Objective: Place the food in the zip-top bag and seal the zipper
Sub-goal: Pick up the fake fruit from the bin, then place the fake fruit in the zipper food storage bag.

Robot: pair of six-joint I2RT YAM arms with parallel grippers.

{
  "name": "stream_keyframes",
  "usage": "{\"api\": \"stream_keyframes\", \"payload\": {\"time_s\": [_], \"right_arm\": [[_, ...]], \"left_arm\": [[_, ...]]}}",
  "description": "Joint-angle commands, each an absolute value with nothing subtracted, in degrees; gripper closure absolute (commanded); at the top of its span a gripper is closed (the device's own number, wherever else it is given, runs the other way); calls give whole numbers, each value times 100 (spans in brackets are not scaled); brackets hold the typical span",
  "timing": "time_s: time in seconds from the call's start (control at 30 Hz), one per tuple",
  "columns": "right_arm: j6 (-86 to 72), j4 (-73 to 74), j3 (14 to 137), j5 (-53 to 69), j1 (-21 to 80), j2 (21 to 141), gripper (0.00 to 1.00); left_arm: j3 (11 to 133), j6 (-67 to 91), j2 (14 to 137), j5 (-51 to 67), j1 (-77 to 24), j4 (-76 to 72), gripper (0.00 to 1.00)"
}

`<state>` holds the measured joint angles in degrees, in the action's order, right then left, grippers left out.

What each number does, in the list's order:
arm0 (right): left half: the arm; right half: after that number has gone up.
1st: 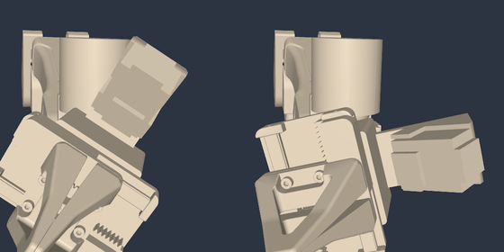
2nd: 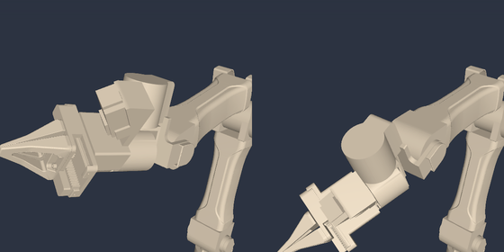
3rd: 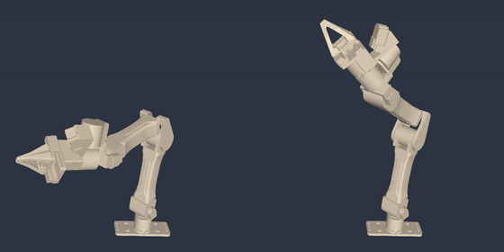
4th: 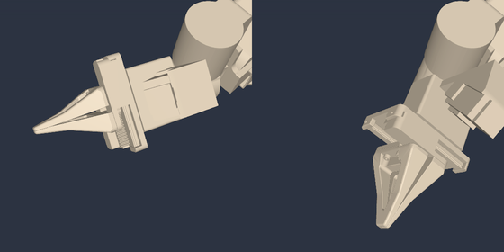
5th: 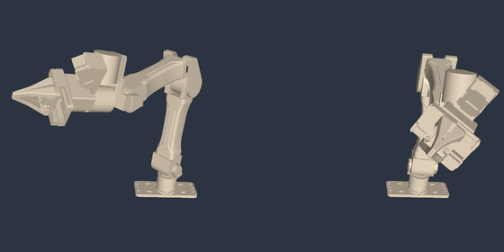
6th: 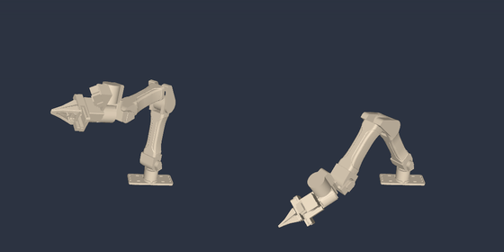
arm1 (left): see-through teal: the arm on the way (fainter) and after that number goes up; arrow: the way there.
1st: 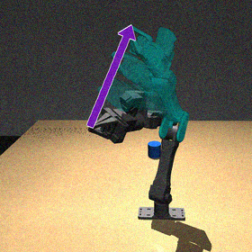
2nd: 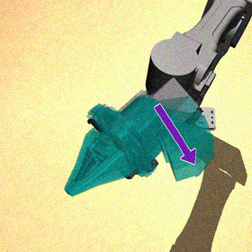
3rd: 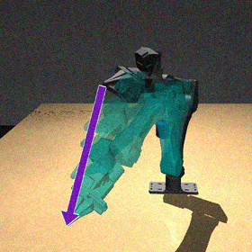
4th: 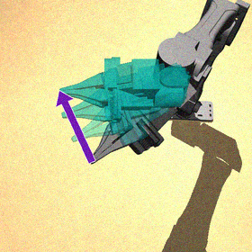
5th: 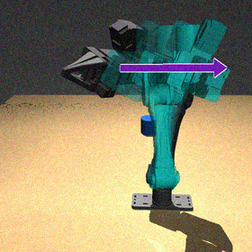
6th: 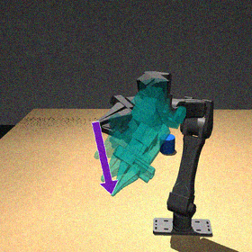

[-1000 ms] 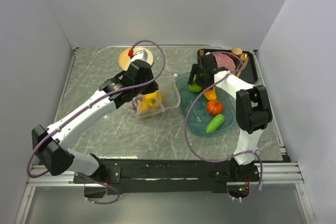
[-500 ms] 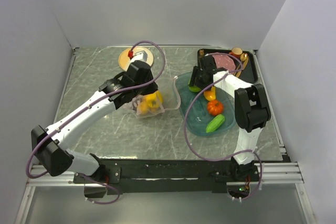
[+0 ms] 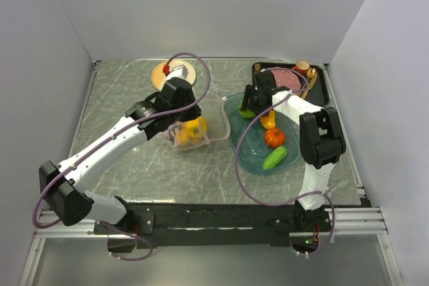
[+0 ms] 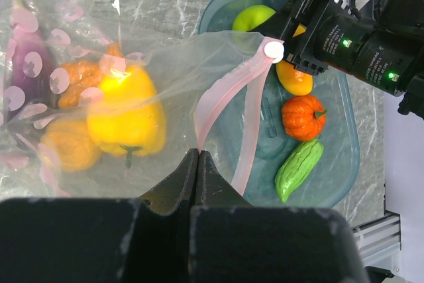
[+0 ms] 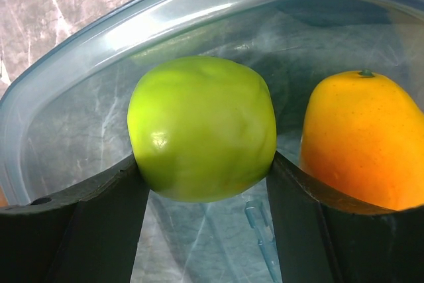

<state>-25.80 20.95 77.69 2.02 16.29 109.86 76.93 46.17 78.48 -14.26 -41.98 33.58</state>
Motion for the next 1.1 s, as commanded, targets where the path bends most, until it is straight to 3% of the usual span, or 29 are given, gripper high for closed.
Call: {"api": "stream_keyframes", "payload": {"time_s": [0.0,0.43,0.77,1.07], "right_arm": [[-2540,1837,7709,308,1608,10794,75],[-2803,1573,6672,685,1670,8852,75],[-3357,1414,5748,1037,2530,6576,76],[-3683,1520,5985,765,3665,7020,76]], "left_arm": [[7699,4597,7673,-1380,-4219,3129,99],[7743,4597,7761,-1406,-4219,3111,99],[7770,4606,7919,-1380,-4219,3024,99],[7980,4605,8095,-1397,-4219,3058,99]]}}
